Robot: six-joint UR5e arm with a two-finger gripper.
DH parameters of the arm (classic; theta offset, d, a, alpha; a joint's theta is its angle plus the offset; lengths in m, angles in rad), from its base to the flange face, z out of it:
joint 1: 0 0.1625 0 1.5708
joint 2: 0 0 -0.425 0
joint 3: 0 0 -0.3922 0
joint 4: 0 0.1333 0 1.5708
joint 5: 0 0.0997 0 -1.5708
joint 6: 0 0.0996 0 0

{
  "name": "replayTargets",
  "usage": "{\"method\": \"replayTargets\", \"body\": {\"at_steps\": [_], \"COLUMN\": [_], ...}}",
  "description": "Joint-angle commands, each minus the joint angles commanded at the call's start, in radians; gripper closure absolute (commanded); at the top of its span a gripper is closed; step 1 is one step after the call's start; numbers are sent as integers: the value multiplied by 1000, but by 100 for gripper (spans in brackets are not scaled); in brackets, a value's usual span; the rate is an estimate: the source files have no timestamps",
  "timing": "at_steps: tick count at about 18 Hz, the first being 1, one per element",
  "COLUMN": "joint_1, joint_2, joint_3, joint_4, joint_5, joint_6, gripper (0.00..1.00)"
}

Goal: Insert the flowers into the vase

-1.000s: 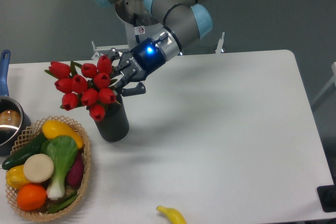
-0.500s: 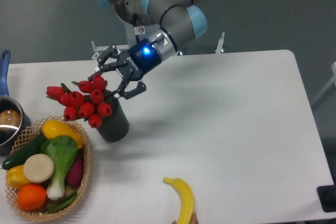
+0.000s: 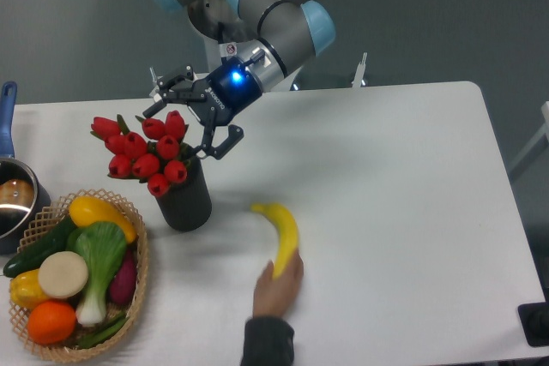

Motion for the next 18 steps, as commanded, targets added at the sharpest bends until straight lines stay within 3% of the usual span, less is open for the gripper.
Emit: {"method": "replayTargets", "body": {"at_steps": [7,11,14,18], "joint_1": [104,179,230,244], "joint_2": [97,126,126,104], "joint_3": [-24,-22,23,124], "joint_4": [-9,-8,-8,-21], "joint_5": [75,182,325,648], "joint_6": [-9,-11,-9,-35], "gripper": [0,0,0,0]}}
